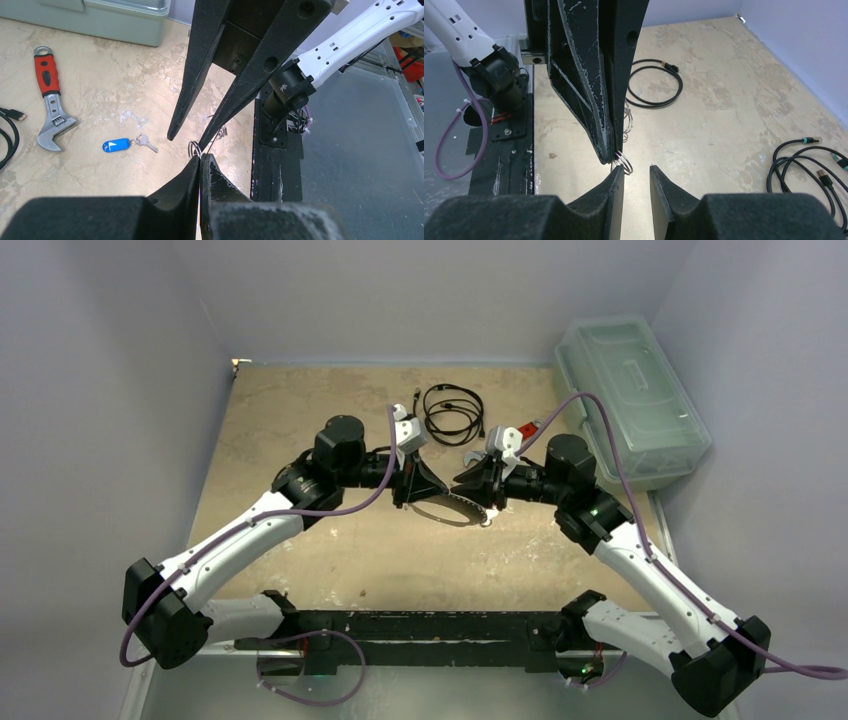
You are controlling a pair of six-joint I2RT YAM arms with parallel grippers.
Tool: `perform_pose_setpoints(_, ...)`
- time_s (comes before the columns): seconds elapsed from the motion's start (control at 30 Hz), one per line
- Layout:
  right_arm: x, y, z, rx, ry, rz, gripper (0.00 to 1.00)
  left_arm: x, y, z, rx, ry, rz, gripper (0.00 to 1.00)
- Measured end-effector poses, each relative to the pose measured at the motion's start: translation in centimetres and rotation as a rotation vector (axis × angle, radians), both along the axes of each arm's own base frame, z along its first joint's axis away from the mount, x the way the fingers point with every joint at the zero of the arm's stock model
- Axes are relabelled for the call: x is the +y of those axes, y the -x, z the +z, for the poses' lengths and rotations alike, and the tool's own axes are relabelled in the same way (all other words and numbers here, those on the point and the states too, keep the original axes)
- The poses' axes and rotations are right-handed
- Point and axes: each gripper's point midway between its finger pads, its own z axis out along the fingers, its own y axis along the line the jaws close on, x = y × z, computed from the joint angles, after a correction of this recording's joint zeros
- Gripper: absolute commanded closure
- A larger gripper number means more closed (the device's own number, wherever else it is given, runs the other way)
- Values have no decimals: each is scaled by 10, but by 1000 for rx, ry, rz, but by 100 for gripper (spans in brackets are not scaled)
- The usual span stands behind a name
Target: Put the keys on the keyring
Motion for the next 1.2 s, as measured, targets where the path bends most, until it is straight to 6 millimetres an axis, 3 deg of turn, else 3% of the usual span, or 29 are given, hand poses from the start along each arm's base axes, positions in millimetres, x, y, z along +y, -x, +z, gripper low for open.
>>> perform_pose_setpoints(0.23, 2, 0, 1, 2, -1, 11, 77, -1, 1, 0, 0, 0, -4, 100)
perform_pose_setpoints(0.4, 3, 2, -2, 10, 1, 28, 92, -1, 1, -1, 1, -2, -4, 100)
perform_pose_setpoints(0.57, 4, 4, -2, 15, 0, 39, 100, -1, 0, -1, 0, -2, -3, 100)
perform_pose_setpoints(0.7, 5, 5, -1, 18, -5, 49, 100, -1, 0, 0, -5, -5, -2, 59)
perform_pose_setpoints(0.77, 6, 5, 1, 15, -15, 49, 100, -1, -1, 2, -8, -5, 0, 49)
perform_pose_setpoints(0.83, 6, 5, 3, 9, -28, 48, 100, 0, -2, 3, -19, -5, 6, 45)
perform_pose_setpoints(0.97, 6, 7, 8, -1, -68, 43, 100, 2, -3, 8, -40, 0, 25, 46)
perform_pose_setpoints(1.2, 5, 12, 21, -19, -160, 30, 100, 9, -2, 24, -86, 28, 59, 56)
